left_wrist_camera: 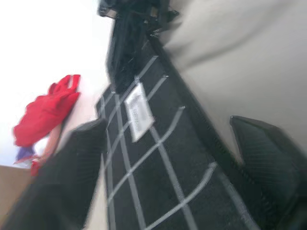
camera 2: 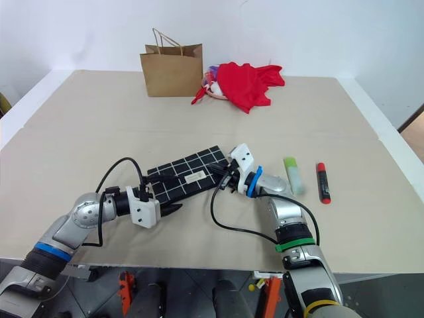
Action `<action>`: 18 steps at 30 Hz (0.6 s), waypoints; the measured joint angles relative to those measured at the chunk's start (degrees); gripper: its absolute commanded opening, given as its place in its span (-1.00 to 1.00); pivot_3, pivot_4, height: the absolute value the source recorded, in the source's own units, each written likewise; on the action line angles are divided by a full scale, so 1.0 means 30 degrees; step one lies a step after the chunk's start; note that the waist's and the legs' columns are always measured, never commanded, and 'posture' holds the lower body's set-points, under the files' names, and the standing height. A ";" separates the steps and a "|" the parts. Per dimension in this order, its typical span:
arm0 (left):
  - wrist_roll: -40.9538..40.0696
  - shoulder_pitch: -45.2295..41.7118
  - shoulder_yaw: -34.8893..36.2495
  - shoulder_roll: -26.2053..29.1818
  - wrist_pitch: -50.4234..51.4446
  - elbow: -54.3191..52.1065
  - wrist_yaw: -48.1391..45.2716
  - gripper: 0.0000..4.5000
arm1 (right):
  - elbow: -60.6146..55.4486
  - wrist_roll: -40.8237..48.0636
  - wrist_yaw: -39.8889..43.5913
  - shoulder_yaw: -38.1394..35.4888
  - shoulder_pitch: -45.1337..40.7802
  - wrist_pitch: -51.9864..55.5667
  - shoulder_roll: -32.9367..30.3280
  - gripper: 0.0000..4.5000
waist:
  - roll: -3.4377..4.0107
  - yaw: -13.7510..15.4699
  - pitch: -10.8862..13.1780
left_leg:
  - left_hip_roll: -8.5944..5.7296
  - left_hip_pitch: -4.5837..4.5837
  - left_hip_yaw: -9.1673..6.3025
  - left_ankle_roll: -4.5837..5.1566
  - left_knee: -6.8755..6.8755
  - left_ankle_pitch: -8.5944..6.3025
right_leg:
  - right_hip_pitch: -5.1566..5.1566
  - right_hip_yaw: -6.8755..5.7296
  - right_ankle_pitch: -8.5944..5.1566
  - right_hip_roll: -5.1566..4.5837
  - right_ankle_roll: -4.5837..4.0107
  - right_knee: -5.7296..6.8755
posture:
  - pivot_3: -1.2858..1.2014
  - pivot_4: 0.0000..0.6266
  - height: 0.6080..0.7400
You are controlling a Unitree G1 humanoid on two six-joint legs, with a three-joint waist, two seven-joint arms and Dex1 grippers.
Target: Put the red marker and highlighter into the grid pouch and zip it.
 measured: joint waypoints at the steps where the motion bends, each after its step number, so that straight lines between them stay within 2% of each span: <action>1: -0.0014 -0.0031 -0.0120 0.0000 -0.0012 0.0155 -0.0074 0.04 | -0.0020 -0.0002 0.0007 0.0001 0.0001 0.0002 -0.0002 -1.00 | 0.0001 0.0001 0.0001 | 0.0000 0.0000 0.0000 0.0001 0.0000 0.0001 | 0.0000 0.0000 0.0001 0.0001 0.0000 0.0000 | 0.03 -0.52 1.00; 4: -0.0034 -0.0417 -0.0234 0.0028 -0.0059 0.0415 -0.0243 -0.47 | -0.0056 -0.0004 0.0024 0.0001 0.0005 0.0007 -0.0035 -1.00 | 0.0004 0.0000 -0.0001 | 0.0000 0.0001 0.0000 0.0008 0.0000 0.0006 | 0.0001 0.0000 0.0003 0.0000 0.0003 0.0000 | 0.03 -0.52 1.00; 5: -0.0039 -0.0474 -0.0240 0.0029 -0.0069 0.0442 -0.0257 -0.53 | -0.0069 -0.0004 0.0030 0.0001 0.0005 0.0008 -0.0035 -1.00 | 0.0011 0.0001 -0.0004 | -0.0001 0.0001 0.0001 0.0009 0.0000 0.0007 | 0.0001 0.0000 0.0004 0.0000 0.0004 0.0000 | 0.03 -0.52 1.00; 7: -0.0069 -0.0743 -0.0238 0.0069 -0.0121 0.0509 -0.0317 -0.87 | -0.0141 -0.0006 0.0060 0.0002 0.0005 0.0008 -0.0050 -1.00 | 0.0045 0.0001 -0.0014 | -0.0001 0.0003 0.0001 0.0010 0.0000 0.0008 | 0.0002 0.0000 0.0005 -0.0001 0.0006 0.0000 | 0.03 -0.52 1.00; 8: -0.0180 -0.0918 -0.0236 0.0071 -0.0184 0.0656 -0.0345 -0.97 | -0.0146 -0.0006 0.0073 0.0002 0.0005 0.0007 -0.0092 -1.00 | 0.0081 0.0001 -0.0035 | -0.0001 0.0007 0.0001 0.0010 0.0000 0.0009 | 0.0007 0.0000 0.0005 0.0000 0.0006 0.0000 | 0.03 -0.52 1.00; 18: -0.0994 -0.1524 -0.0337 0.0062 -0.0360 0.1690 -0.0809 -0.97 | -0.0945 -0.0002 0.0149 0.0001 0.0056 0.0110 -0.0370 -1.00 | 0.0160 -0.0005 -0.0060 | -0.0003 0.0016 0.0000 0.0054 -0.0001 0.0039 | 0.0006 0.0001 0.0041 0.0003 0.0010 0.0000 | 0.03 -0.52 1.00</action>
